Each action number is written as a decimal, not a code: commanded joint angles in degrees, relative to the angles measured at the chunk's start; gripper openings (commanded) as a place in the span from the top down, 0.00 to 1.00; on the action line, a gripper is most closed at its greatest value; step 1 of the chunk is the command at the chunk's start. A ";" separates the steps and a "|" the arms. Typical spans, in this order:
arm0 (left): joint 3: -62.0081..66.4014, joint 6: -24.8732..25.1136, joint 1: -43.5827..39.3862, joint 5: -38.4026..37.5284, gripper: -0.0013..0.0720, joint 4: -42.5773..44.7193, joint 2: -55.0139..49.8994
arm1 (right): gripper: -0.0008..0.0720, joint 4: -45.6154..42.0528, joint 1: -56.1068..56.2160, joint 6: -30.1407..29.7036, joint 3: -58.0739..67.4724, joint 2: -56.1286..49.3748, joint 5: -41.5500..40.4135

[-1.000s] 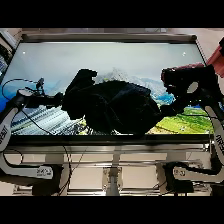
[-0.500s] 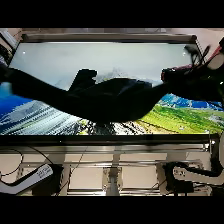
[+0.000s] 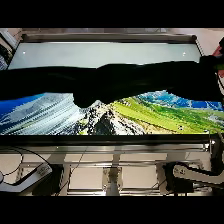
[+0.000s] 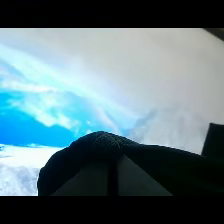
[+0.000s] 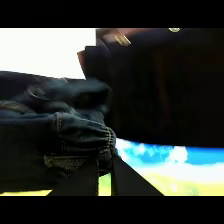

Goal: Fold the clothes and pants, and hang the long-sleeved shirts on hangers.

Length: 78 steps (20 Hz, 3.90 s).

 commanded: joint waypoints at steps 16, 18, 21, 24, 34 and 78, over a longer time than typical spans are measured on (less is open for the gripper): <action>-9.07 -5.03 -7.93 -14.62 0.95 12.92 -16.59 | 0.94 2.60 -11.26 -10.43 -37.99 3.17 -3.15; -9.07 -5.90 -10.21 -11.78 0.95 12.96 -16.61 | 0.94 3.04 -11.23 -10.40 -37.99 3.28 -3.52; -9.07 -13.94 -13.20 -4.70 0.95 15.39 -17.38 | 0.94 5.66 -11.23 -10.40 -37.99 3.28 -5.11; -9.07 -18.40 -16.41 4.20 0.95 15.47 -20.09 | 0.94 9.73 -11.23 -10.40 -37.99 3.28 -7.08; -8.22 8.11 -30.64 18.58 0.75 15.47 -22.84 | 0.94 13.07 -6.34 -10.32 -37.99 3.26 -8.61; -9.81 26.84 -7.93 -14.62 0.95 13.03 -28.79 | 0.94 16.46 -1.07 -8.72 -37.97 3.21 -7.87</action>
